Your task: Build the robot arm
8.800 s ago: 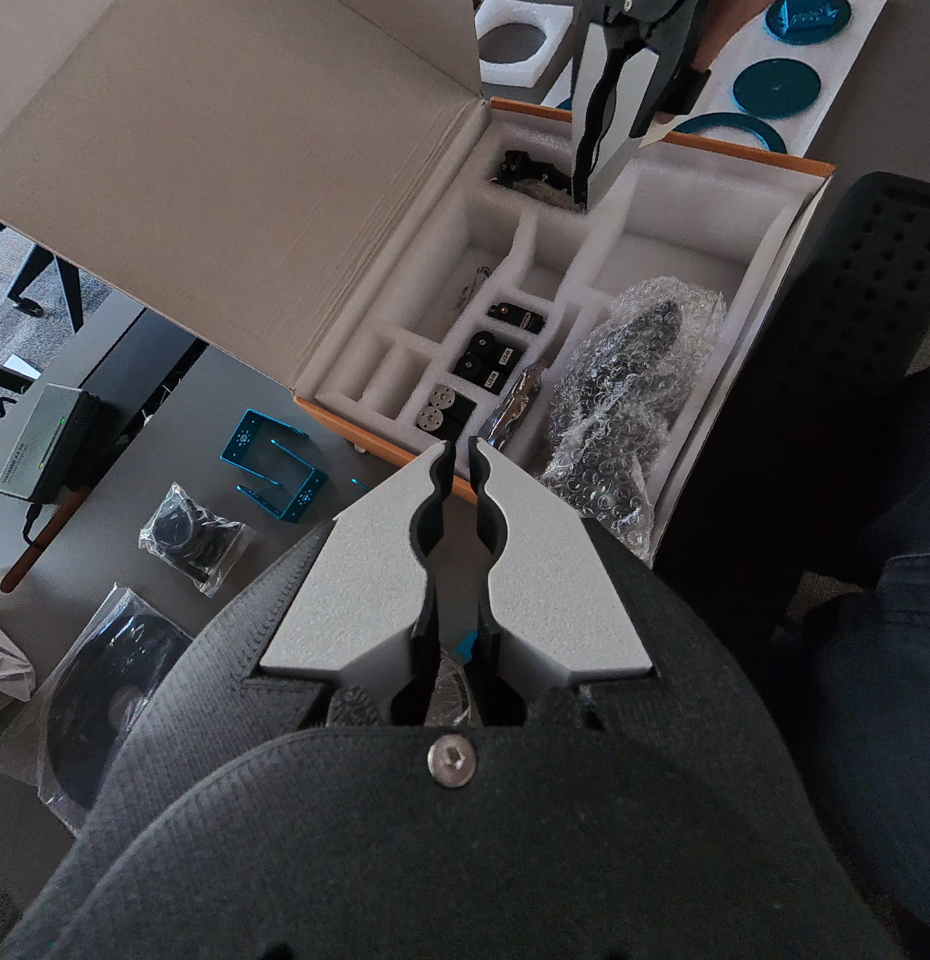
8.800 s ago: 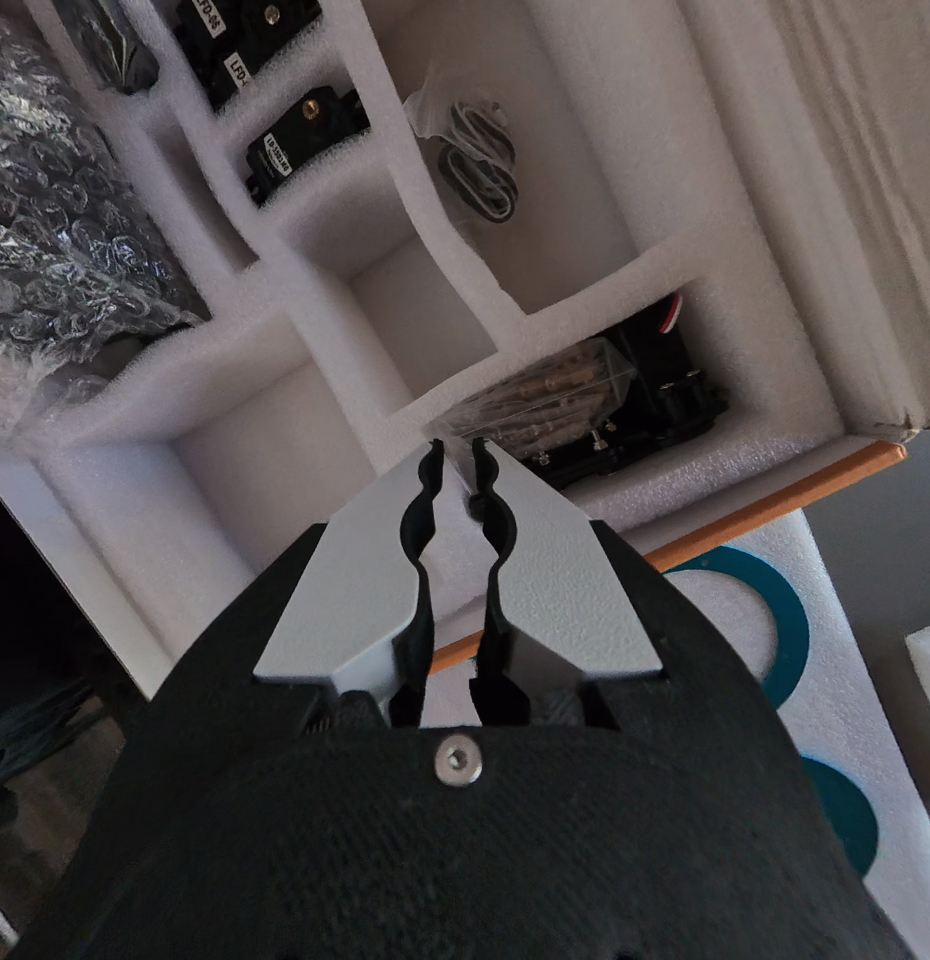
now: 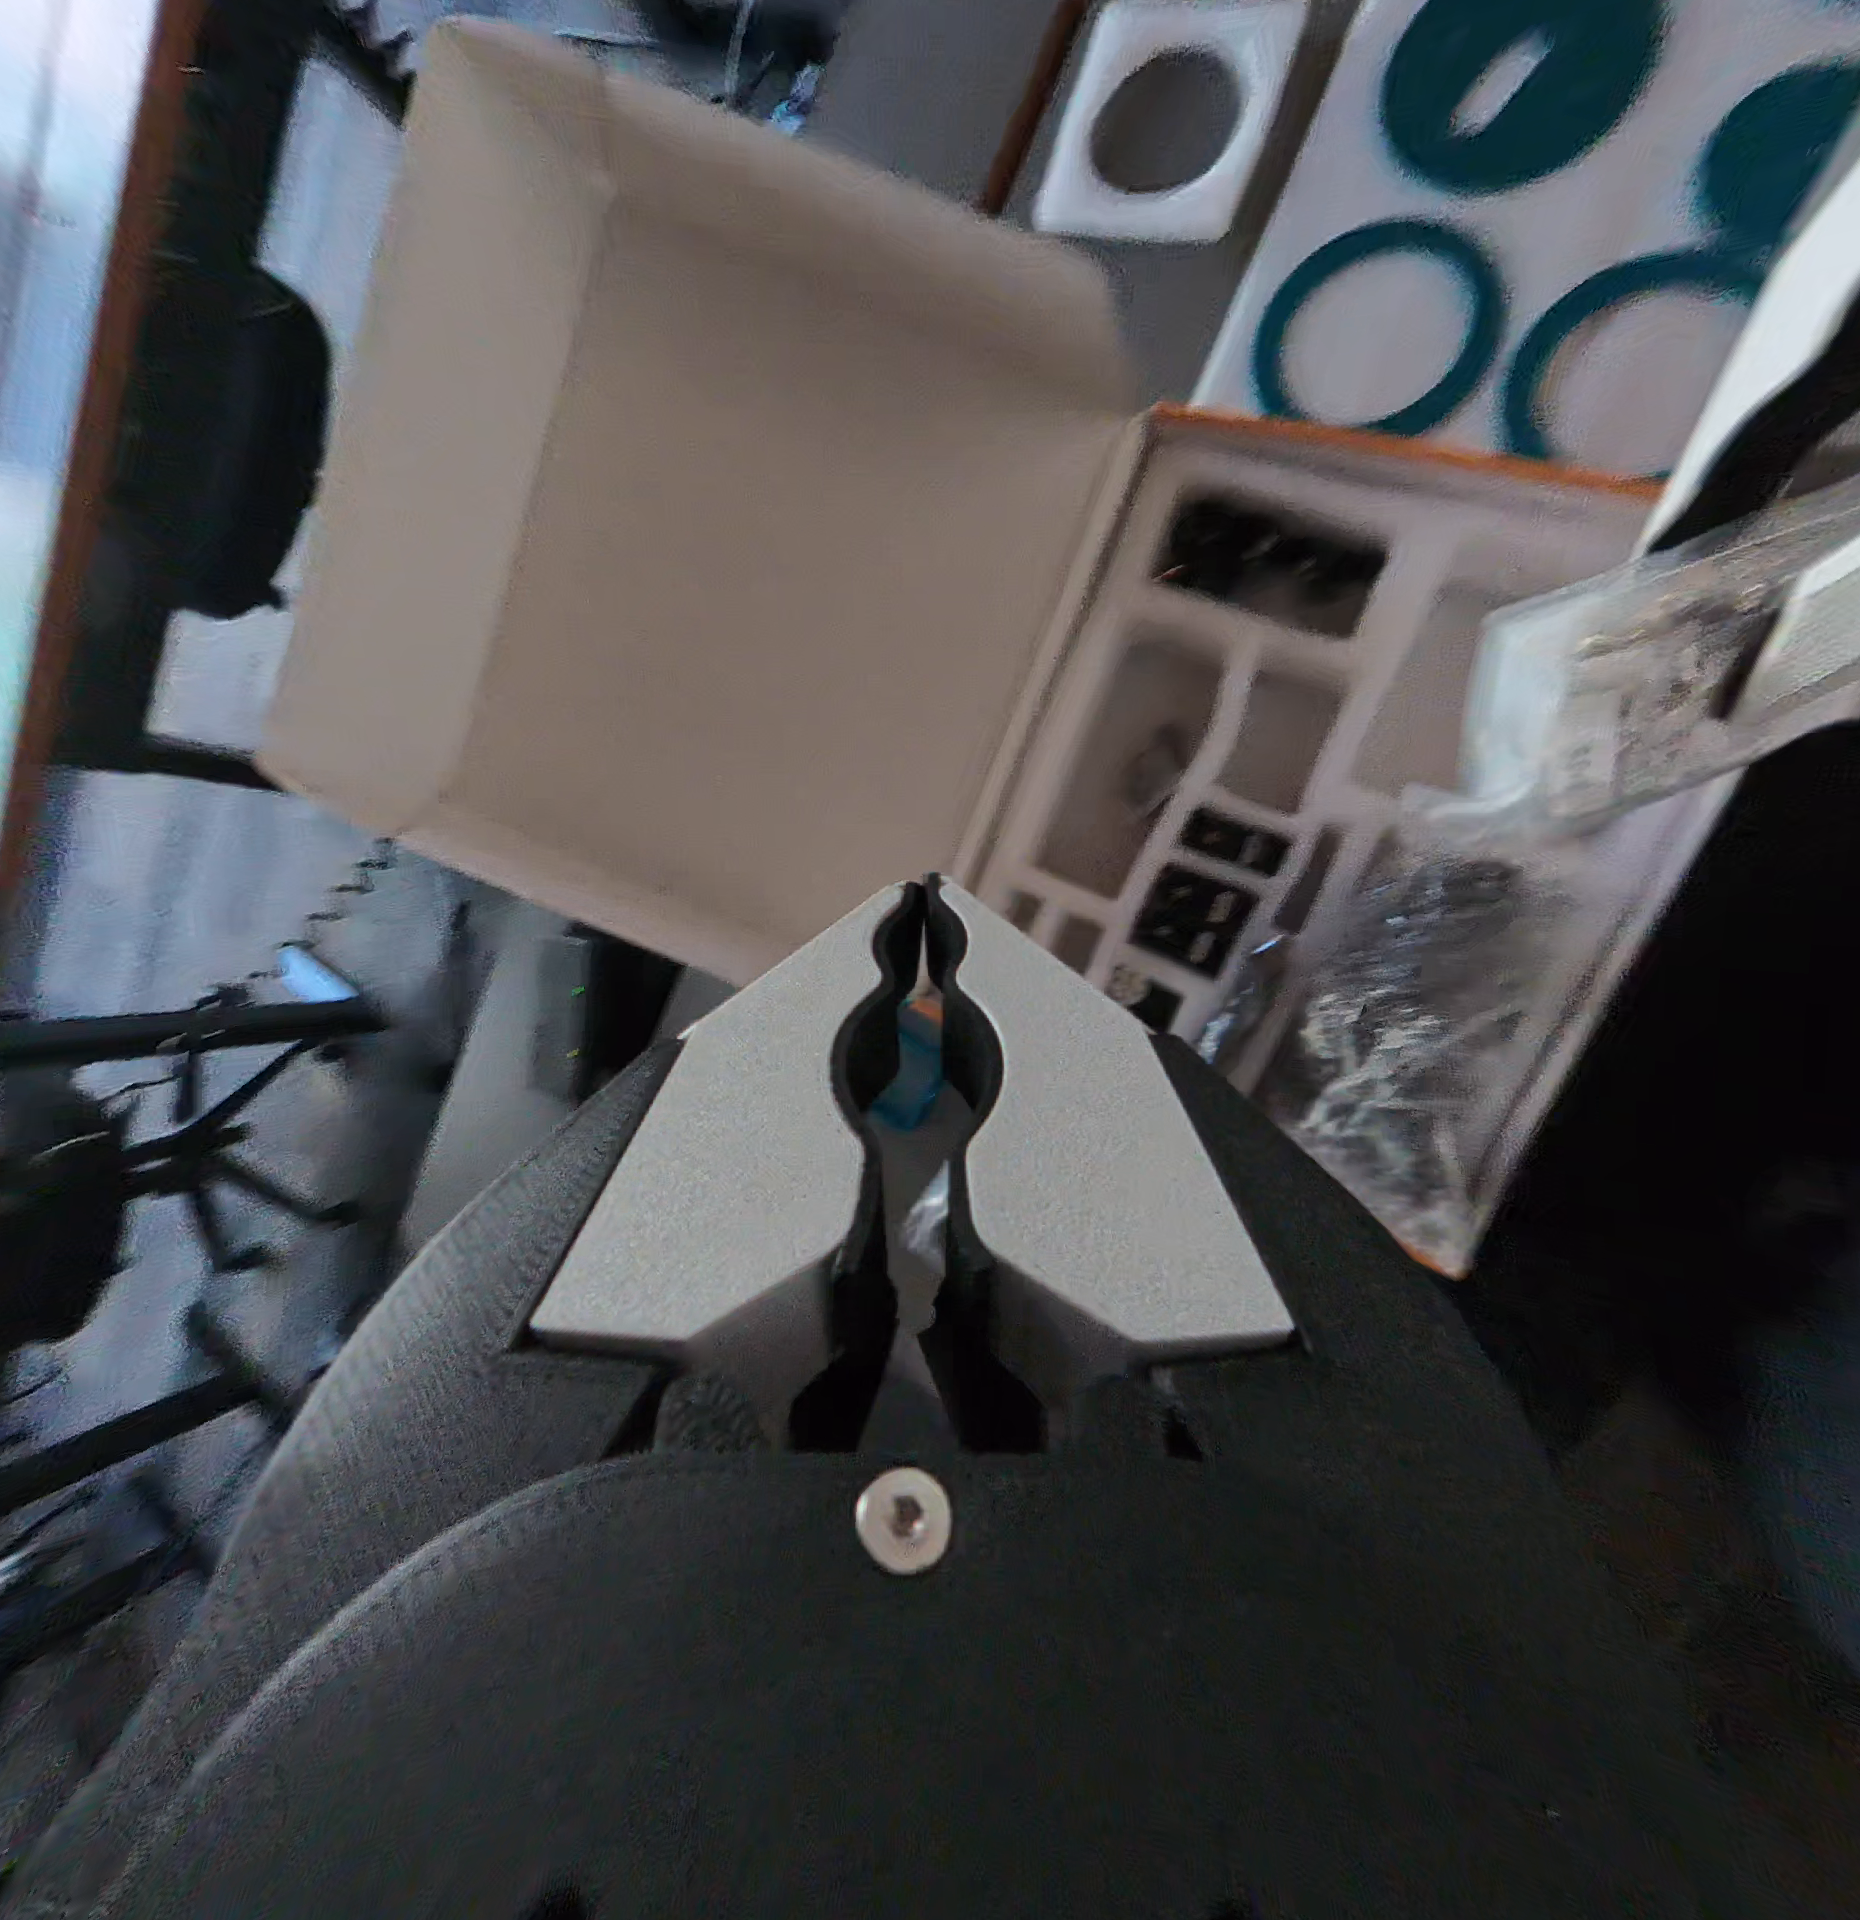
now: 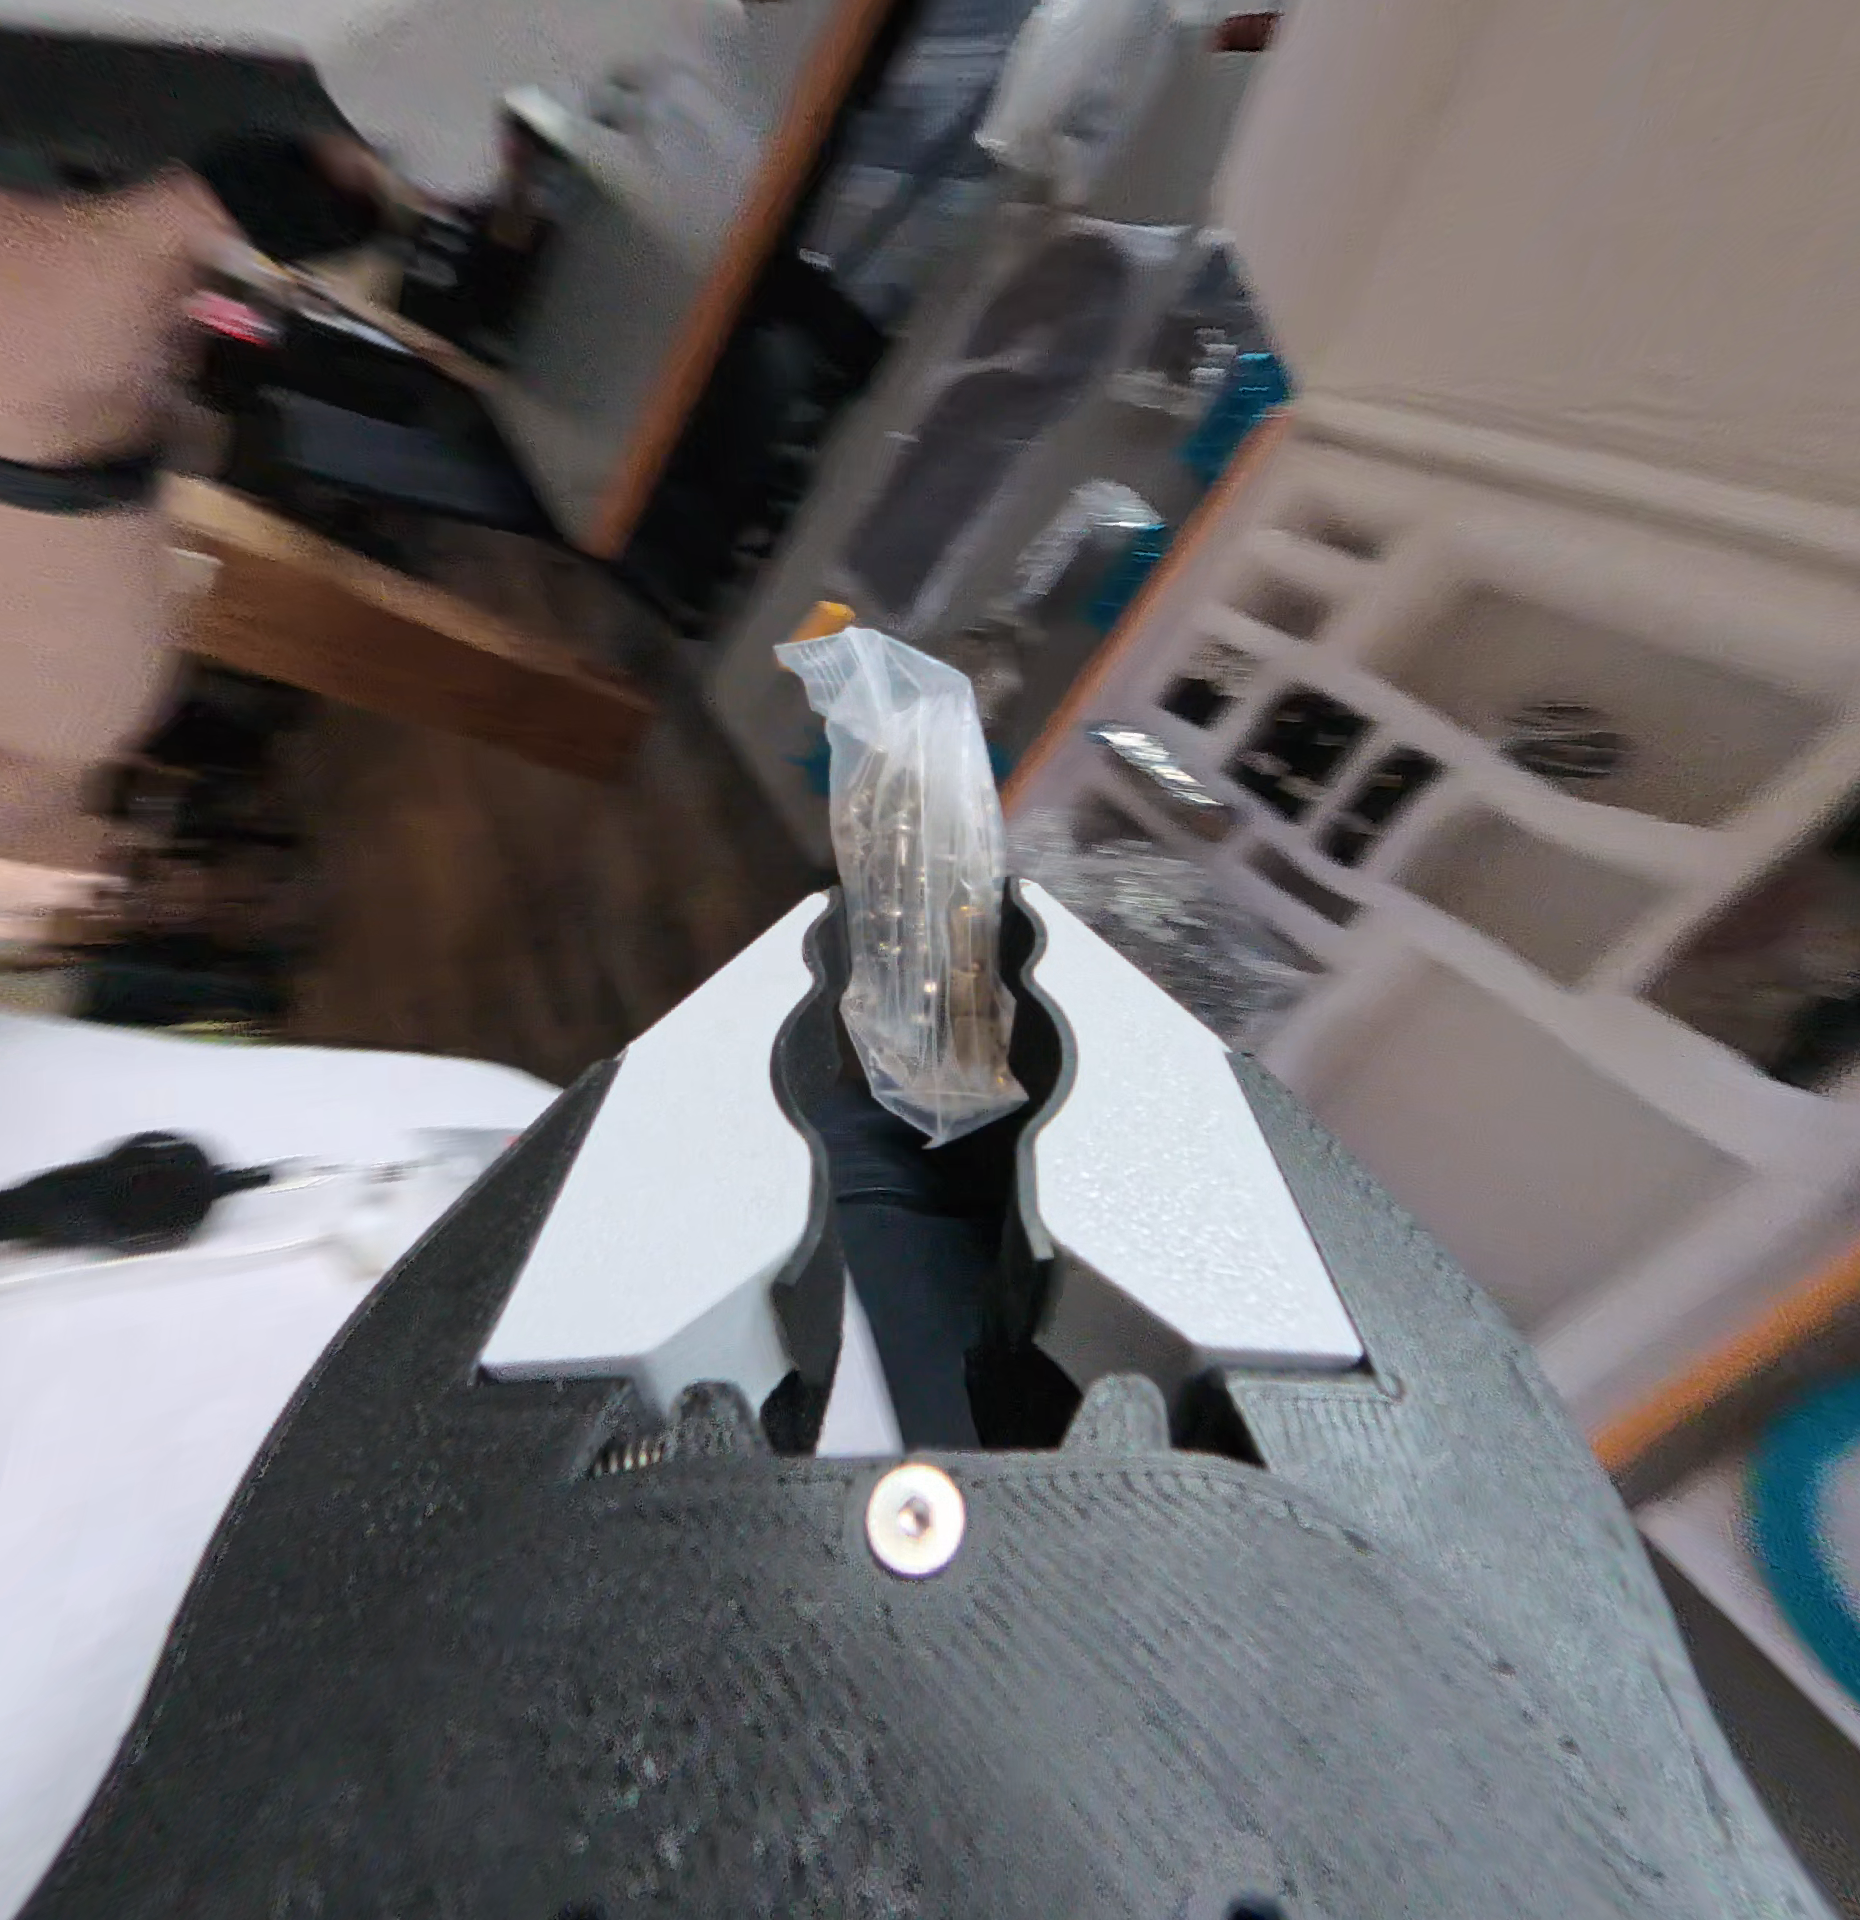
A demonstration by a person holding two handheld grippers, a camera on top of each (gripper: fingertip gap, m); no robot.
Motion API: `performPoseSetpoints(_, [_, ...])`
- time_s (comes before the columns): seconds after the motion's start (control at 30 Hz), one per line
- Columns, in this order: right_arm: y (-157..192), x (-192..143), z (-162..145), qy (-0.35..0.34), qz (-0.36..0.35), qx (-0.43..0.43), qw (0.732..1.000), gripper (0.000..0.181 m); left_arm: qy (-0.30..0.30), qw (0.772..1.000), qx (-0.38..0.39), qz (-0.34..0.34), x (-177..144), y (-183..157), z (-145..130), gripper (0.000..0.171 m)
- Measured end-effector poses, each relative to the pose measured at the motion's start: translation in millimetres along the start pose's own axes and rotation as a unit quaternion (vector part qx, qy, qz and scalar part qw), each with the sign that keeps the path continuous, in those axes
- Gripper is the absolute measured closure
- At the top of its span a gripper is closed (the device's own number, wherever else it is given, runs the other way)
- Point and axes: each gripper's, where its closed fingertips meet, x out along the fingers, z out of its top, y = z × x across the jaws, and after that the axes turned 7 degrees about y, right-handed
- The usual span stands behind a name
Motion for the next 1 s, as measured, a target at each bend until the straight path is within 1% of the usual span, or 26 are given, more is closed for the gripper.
performPoseSetpoints(0.03, [-11.9,5.1,-3.7,0.005,-0.041,-0.014,0.999,0.154,0.018,0.999,0.010,0.038,4.0,5.9,-4.7,0.171])
performPoseSetpoints(0.07, [-20.5,10.8,-7.5,0.010,-0.070,-0.023,0.997,0.154,0.027,0.998,0.011,0.050,7.4,5.6,-6.5,0.171])
performPoseSetpoints(0.13, [-26.7,23.2,-15.0,0.018,-0.089,-0.027,0.995,0.154,0.027,0.999,0.006,0.045,12.5,-2.3,-6.1,0.171])
performPoseSetpoints(0.23, [-15.7,39.0,-24.2,0.031,-0.051,-0.013,0.998,0.154,0.032,0.998,0.019,0.046,15.5,-9.4,-8.9,0.171])
performPoseSetpoints(0.3, [-8.7,43.5,-26.6,0.031,-0.026,-0.001,0.999,0.154,0.033,0.999,0.022,0.033,15.3,-15.4,-10.6,0.171])
performPoseSetpoints(0.33, [-6.5,44.4,-28.2,0.033,-0.015,0.002,0.999,0.154,0.028,0.999,0.019,0.009,14.6,-22.6,-10.5,0.171])
performPoseSetpoints(0.37, [-2.9,44.8,-30.1,0.037,0.004,0.004,0.999,0.154,0.014,0.999,0.007,-0.043,12.1,-36.7,-8.5,0.171])
performPoseSetpoints(0.4, [4.0,44.7,-32.5,0.041,0.040,0.008,0.998,0.154,-0.012,0.991,-0.024,-0.128,4.6,-57.6,-3.8,0.171])
performPoseSetpoints(0.43, [14.6,43.3,-36.0,0.046,0.097,0.021,0.994,0.154,-0.056,0.968,-0.073,-0.236,-10.6,-80.1,6.0,0.171])
performPoseSetpoints(0.47, [27.4,39.9,-38.8,0.048,0.165,0.039,0.984,0.154,-0.111,0.924,-0.124,-0.345,-33.2,-97.3,18.1,0.171])
performPoseSetpoints(0.5, [39.7,34.6,-40.1,0.042,0.233,0.054,0.970,0.154,-0.163,0.866,-0.165,-0.443,-57.8,-107.2,26.4,0.171])
performPoseSetpoints(0.53, [49.3,28.7,-40.8,0.033,0.290,0.070,0.954,0.154,-0.196,0.813,-0.194,-0.512,-75.5,-110.7,26.9,0.171])
performPoseSetpoints(0.57, [55.8,23.8,-42.2,0.029,0.334,0.088,0.938,0.154,-0.209,0.783,-0.216,-0.545,-80.1,-110.6,21.3,0.171])
performPoseSetpoints(0.63, [65.1,18.0,-46.2,0.025,0.383,0.091,0.919,0.154,-0.222,0.758,-0.242,-0.563,-75.5,-112.8,8.3,0.171])
performPoseSetpoints(0.67, [70.1,16.1,-50.0,0.036,0.399,0.087,0.912,0.154,-0.228,0.742,-0.252,-0.578,-76.7,-116.3,5.4,0.171])
performPoseSetpoints(0.7, [75.4,14.1,-54.1,0.053,0.413,0.084,0.906,0.154,-0.221,0.730,-0.262,-0.591,-75.9,-121.0,3.1,0.171])
performPoseSetpoints(0.73, [80.7,11.7,-56.4,0.068,0.424,0.080,0.899,0.154,-0.207,0.724,-0.264,-0.603,-75.3,-127.9,0.6,0.171])
performPoseSetpoints(0.8, [91.0,4.1,-56.0,0.098,0.451,0.087,0.883,0.154,-0.181,0.718,-0.254,-0.622,-78.3,-141.3,-3.1,0.168])
performPoseSetpoints(0.83, [96.0,-1.1,-54.3,0.108,0.464,0.085,0.875,0.154,-0.172,0.721,-0.250,-0.623,-79.5,-145.3,-3.2,0.161])
performPoseSetpoints(0.87, [100.2,-6.2,-51.1,0.115,0.473,0.084,0.869,0.154,-0.169,0.721,-0.247,-0.625,-82.3,-148.2,-2.2,0.158])
performPoseSetpoints(1.0, [108.2,-20.7,-34.1,0.125,0.487,0.092,0.860,0.154,-0.174,0.718,-0.244,-0.629,-96.2,-150.9,5.4,0.161])
